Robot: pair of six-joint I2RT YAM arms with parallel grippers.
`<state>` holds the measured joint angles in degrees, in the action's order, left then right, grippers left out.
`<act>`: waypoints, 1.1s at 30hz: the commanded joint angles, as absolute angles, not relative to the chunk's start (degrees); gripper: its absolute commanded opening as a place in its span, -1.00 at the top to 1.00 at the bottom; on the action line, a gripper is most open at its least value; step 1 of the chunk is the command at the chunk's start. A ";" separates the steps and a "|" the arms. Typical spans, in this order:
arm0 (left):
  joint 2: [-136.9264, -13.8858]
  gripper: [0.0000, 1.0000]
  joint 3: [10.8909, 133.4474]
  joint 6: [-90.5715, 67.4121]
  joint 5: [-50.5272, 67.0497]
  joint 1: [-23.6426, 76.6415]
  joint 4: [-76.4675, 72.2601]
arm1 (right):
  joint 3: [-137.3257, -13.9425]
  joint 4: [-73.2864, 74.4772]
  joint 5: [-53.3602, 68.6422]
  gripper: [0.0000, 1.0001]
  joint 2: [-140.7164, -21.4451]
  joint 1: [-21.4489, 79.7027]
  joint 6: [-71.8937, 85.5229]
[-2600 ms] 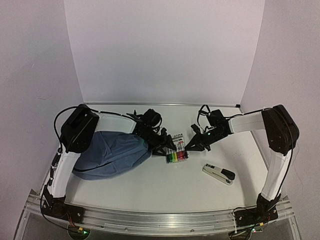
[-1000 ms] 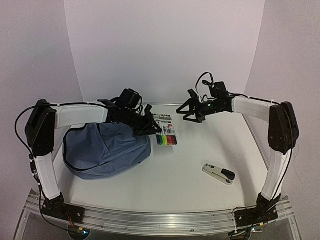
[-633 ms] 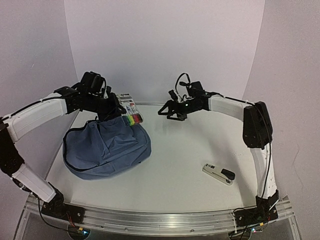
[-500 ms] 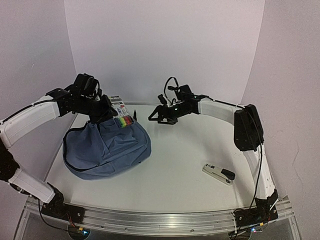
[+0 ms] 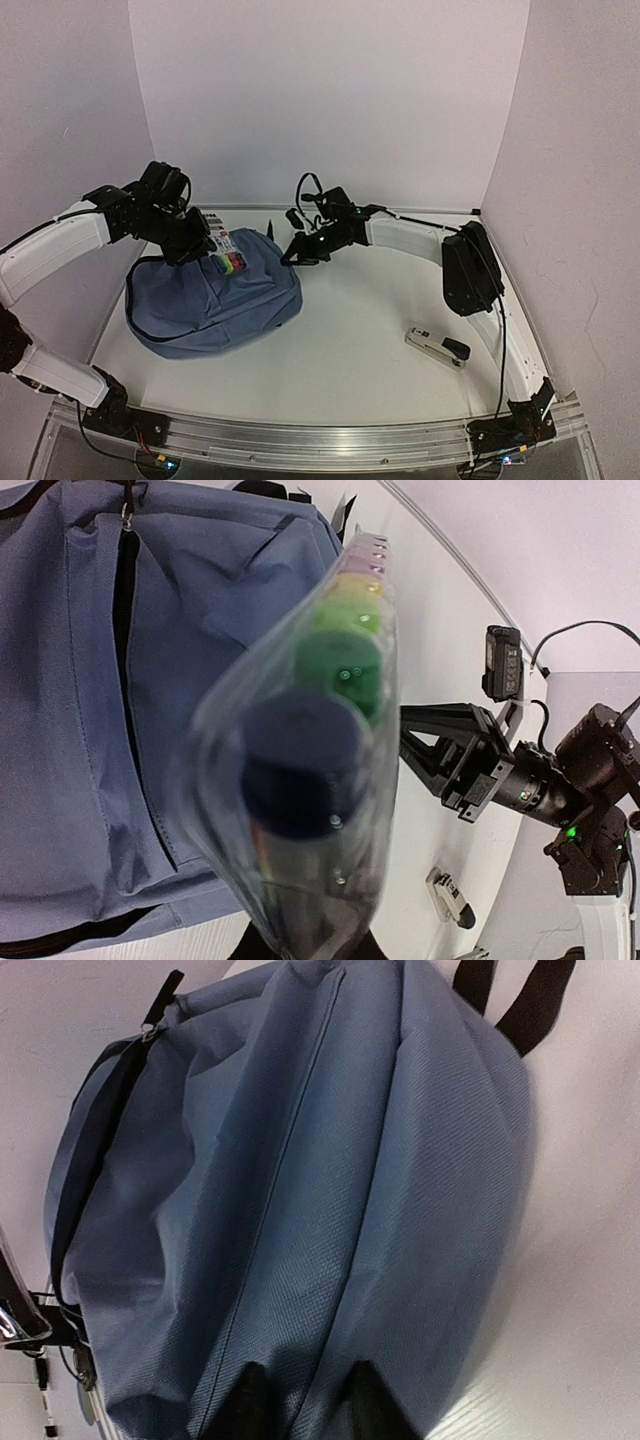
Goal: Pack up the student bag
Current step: Place the stationery in the student bag.
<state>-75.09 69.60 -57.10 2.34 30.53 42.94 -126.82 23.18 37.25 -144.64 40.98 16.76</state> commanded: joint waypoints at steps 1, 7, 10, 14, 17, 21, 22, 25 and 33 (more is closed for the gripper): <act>-78.75 1.00 72.77 -55.24 3.51 30.06 45.42 | -122.47 23.46 33.38 1.00 -139.78 38.46 17.00; -86.75 0.99 78.59 -53.33 5.62 29.86 50.45 | -110.89 23.38 33.32 1.00 -129.85 31.28 18.24; -89.49 1.00 81.14 -52.56 6.49 29.67 53.02 | -106.24 23.50 33.66 1.00 -125.64 27.99 17.14; -91.95 1.00 83.36 -51.22 8.13 29.14 55.27 | -101.52 25.33 34.42 1.00 -121.56 24.42 11.78; -93.74 1.00 84.23 -49.83 10.24 28.33 56.15 | -100.46 29.83 34.41 1.00 -119.97 22.85 5.04; -97.20 1.00 85.19 -48.73 13.66 27.45 55.41 | -101.05 35.12 33.07 0.93 -119.20 21.68 -2.38; -98.39 1.00 85.69 -48.34 14.56 27.42 54.91 | -101.65 36.44 32.49 0.78 -119.30 21.67 -3.82; -99.34 1.00 86.84 -47.44 17.62 27.45 51.64 | -103.03 38.14 30.37 0.15 -118.51 21.66 -5.74; -94.68 1.00 87.19 -44.12 26.12 27.65 40.58 | -109.66 37.73 26.19 -0.43 -116.70 22.00 -4.17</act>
